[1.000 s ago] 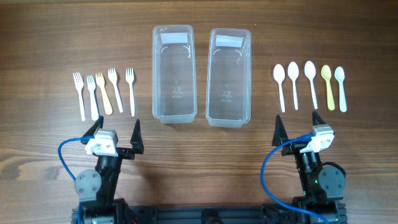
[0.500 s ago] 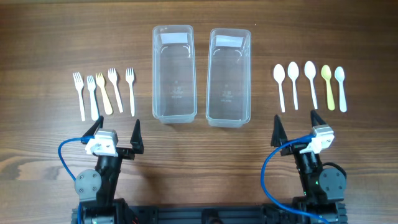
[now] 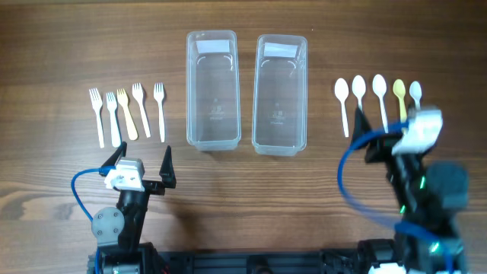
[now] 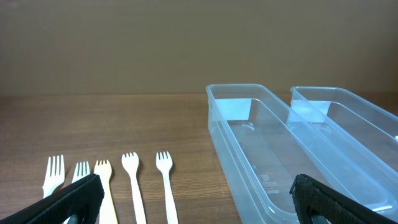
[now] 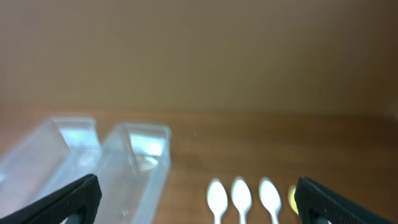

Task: Pack container
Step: 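Reach the right gripper to the leftmost white spoon and grasp it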

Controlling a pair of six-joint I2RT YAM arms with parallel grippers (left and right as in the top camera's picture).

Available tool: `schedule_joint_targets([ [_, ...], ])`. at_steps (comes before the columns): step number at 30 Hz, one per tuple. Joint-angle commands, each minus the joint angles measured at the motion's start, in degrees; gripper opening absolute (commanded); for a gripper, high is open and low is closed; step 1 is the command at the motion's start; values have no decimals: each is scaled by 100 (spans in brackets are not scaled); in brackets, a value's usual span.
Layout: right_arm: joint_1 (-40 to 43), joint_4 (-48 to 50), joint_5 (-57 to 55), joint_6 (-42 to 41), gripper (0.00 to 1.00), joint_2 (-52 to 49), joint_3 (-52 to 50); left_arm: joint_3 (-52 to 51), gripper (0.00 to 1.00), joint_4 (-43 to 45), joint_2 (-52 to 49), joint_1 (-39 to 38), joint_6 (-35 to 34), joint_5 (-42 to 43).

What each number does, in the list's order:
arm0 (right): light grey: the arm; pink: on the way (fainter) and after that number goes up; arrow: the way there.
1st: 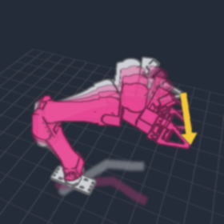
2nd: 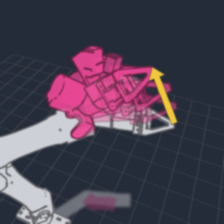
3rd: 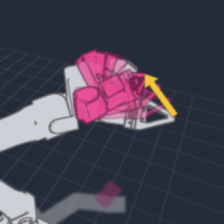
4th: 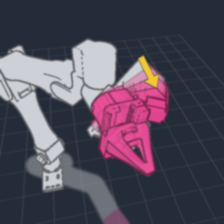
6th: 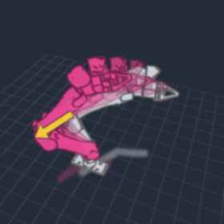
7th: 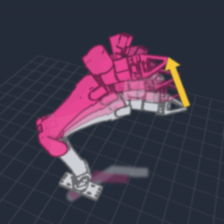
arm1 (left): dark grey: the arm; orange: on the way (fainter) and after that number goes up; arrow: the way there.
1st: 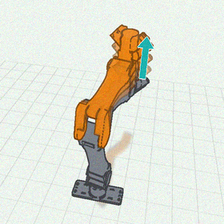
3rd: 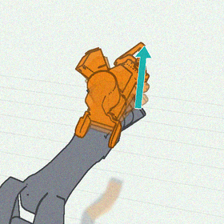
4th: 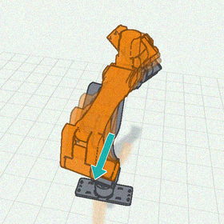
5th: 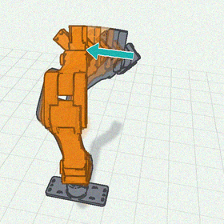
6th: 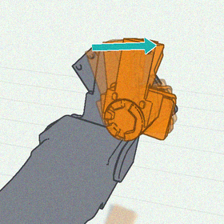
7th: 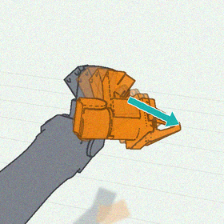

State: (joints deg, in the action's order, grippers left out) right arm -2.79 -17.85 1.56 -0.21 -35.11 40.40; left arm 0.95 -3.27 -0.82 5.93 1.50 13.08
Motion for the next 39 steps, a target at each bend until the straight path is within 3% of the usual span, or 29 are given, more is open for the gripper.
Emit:
schedule_joint_targets([
  [1,24,-942,-223,518,100,-1956,1762,-63,100,15,44,-33,129,-55],
  [5,24,-2371,-146,479,100,-3978,3639,-63,100,15,44,-33,129,-55],
  [9,24,-3053,129,457,100,-5337,4693,-63,100,15,44,-31,129,-55],
  [18,24,-3126,33,494,100,-6463,4767,-63,100,15,44,-33,131,-55],
  [22,24,-3093,2,990,99,-6763,4767,-63,100,15,44,-33,129,-55],
  [26,24,-3110,-284,916,63,-7025,4767,-63,100,15,44,-33,129,-55],
  [39,66,-3259,-378,452,60,-8037,4750,-63,100,15,44,-33,131,-55],
])
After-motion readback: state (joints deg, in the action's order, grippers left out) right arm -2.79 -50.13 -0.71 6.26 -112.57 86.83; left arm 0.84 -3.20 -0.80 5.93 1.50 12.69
